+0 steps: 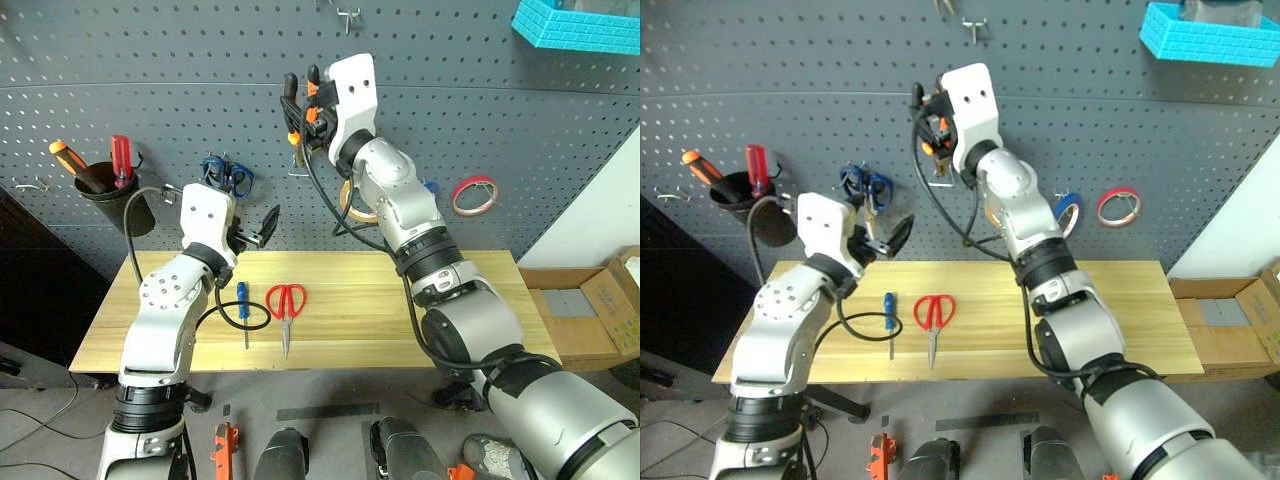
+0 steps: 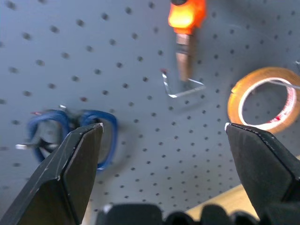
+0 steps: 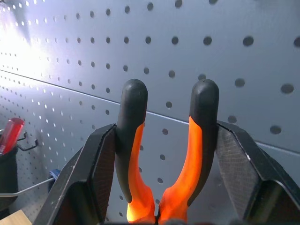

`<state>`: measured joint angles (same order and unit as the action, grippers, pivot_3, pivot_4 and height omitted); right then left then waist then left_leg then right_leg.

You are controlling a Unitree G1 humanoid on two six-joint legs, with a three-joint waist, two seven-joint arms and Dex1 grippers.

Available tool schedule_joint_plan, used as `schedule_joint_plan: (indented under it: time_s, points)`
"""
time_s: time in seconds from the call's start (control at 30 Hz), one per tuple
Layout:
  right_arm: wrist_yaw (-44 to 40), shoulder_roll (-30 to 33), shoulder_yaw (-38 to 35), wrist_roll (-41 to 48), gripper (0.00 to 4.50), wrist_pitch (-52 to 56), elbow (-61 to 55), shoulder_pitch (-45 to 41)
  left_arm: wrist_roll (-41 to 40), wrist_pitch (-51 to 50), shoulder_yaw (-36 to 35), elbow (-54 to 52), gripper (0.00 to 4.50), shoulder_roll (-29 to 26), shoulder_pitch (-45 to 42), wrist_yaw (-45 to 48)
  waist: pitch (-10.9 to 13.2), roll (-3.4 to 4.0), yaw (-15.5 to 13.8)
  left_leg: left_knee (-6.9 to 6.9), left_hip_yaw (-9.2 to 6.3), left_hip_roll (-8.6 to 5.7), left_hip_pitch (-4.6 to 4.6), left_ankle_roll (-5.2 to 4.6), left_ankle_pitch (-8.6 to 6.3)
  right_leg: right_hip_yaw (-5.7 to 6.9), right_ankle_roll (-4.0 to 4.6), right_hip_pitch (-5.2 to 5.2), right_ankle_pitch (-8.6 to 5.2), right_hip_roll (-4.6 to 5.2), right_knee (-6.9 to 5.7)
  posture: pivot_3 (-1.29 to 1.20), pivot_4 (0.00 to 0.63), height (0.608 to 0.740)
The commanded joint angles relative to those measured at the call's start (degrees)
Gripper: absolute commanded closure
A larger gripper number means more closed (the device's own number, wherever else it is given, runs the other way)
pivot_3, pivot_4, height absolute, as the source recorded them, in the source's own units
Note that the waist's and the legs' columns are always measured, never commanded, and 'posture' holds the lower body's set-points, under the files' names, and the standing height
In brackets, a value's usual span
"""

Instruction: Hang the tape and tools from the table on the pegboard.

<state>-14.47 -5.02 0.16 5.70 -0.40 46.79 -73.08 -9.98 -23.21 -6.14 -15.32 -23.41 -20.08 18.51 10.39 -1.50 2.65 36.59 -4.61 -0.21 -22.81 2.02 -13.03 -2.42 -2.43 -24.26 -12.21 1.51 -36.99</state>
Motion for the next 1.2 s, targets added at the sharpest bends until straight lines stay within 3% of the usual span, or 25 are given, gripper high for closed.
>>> schedule_joint_plan:
  time_s: [0.03, 0.27, 0.47, 0.73, 1.03, 1.2]
  points:
    - [0.60, -1.23, 0.15, -0.57, 1.75, -2.11, 0.98, -0.77, 0.23, 1.23, 0.98, -1.77, 0.00, 0.48, -0.46, 0.33, 0.10, 0.02, 0.04, -0.02, 0.00, 0.00, 0.00, 0.00, 0.00, 0.00, 0.01, 0.00, 0.00, 0.00, 0.00, 0.02, 0.173, 0.740]
    - [-0.16, -2.34, 1.38, -1.19, 1.75, 3.31, 4.23, 0.78, 0.36, 1.53, 0.98, -0.96, 0.00, 0.28, -0.42, 0.64, 0.25, 0.08, 0.37, -0.05, -0.01, 0.00, 0.01, 0.00, 0.00, 0.00, 0.03, -0.01, -0.02, 0.00, 0.00, 0.01, 0.174, 0.740]
    - [0.36, -1.51, 2.21, -2.79, 0.02, 5.22, 2.86, 2.73, 0.49, 1.74, 0.98, -0.29, 0.00, 0.32, -0.85, 0.93, 0.27, 0.10, 0.58, -0.11, 0.00, 0.04, 0.09, 0.00, 0.00, 0.00, 0.05, 0.00, -0.03, -0.05, -0.03, 0.01, 0.172, 0.740]
    - [-3.50, 1.47, 3.85, -3.13, 0.02, 8.17, -6.54, 8.31, 1.49, 1.46, 1.31, -0.02, 0.00, 1.45, 1.16, -0.62, 0.27, 0.11, 0.62, -0.13, -0.01, 0.05, 0.07, 0.00, 0.00, -0.01, 0.05, 0.00, -0.03, -0.07, 0.01, -0.02, 0.164, 0.740]
    - [-15.36, 11.21, 9.25, -0.23, 0.02, 22.33, -41.02, 25.69, 8.83, 3.29, 4.17, 2.42, 0.00, 4.20, 11.10, -6.61, 0.31, 0.16, 0.65, -0.15, 0.00, 0.03, 0.03, 0.01, 0.00, -0.04, 0.03, -0.04, -0.04, -0.02, 0.00, -0.07, 0.178, 0.740]
    - [-23.76, 17.57, 14.41, 0.49, 0.02, 20.10, -53.10, 36.90, 11.39, 1.47, 5.70, 6.82, 0.00, 6.52, 14.98, -9.48, 0.33, 0.19, 0.92, -0.15, 0.02, 0.10, 0.27, 0.00, 0.00, -0.05, -0.19, 0.14, -0.25, -0.08, -0.01, -0.09, 0.190, 0.740]
